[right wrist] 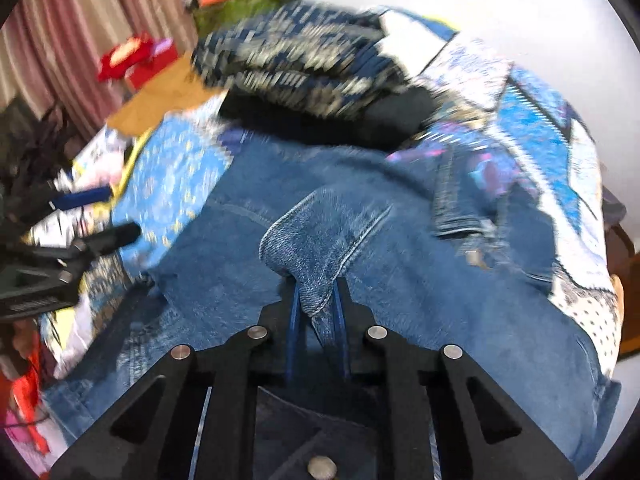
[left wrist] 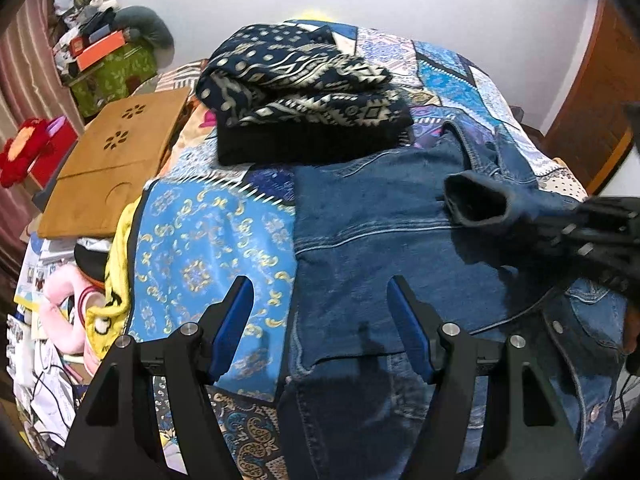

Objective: Fold large clothes
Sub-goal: 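Grasp the other denim sleeve with the right tool and lift it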

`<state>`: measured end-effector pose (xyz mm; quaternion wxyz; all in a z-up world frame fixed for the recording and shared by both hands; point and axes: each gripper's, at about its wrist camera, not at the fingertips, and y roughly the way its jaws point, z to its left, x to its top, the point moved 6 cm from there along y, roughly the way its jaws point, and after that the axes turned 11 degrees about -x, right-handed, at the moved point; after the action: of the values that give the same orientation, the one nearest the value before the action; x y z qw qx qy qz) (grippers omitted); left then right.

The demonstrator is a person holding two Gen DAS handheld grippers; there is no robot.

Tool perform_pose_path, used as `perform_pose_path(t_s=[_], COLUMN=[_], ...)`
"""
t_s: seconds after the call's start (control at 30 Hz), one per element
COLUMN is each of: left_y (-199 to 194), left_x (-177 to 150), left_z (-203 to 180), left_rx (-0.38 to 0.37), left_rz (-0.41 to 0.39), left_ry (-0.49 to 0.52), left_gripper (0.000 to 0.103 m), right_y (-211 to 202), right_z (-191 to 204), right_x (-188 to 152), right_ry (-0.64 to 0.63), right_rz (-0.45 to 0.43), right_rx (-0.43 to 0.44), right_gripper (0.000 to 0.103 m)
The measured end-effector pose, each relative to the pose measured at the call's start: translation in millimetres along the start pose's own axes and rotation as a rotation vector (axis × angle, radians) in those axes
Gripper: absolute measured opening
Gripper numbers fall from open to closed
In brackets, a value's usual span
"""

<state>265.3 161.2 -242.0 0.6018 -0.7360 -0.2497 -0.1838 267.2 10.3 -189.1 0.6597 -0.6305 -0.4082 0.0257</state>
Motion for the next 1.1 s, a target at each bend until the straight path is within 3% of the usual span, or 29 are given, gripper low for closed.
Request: perform_pose_path(t_s=[0.23,0.37,0.53,0.77,0.97,1.03,1.1], left_y=[3,5,12,23,24,21,18], left_x=[15,21,20,11,12,14,18], left_z=[-34,-62,-92,-119,-137,-144,-152], left_rx=[-0.032,-0.049,-0.067,-0.080,-0.097,-0.106,-0.119], left_rz=[-0.007,-0.012,0.007,0.050,0.055,0.045,0.030], left_ry=[0.053,0.095,0.142,0.191,0.208,0.210,0.213], left_gripper=[0.068,0.068,0.068,0.068,0.068,0.068,0.068], right_y=[-66,-89,-83,-53,-87,-96,-107], right_z=[-76,-115,-145,-170,-196,-209,-222], right_x=[-6,-29,-68,-132,-149,-155,-162], right_ry=[0.194,0.301,0.426,0.584,0.656,0.682,0.717], right_rz=[-0.124,-0.164,-0.135,-0.017,-0.067,-0.074,-0.078], right_rx=[-0.044,-0.061,-0.059,-0.043,-0.088,-0.106,-0.137], right_gripper=[0.014,0.013,0.011,0.011,0.012,0.016,0.033])
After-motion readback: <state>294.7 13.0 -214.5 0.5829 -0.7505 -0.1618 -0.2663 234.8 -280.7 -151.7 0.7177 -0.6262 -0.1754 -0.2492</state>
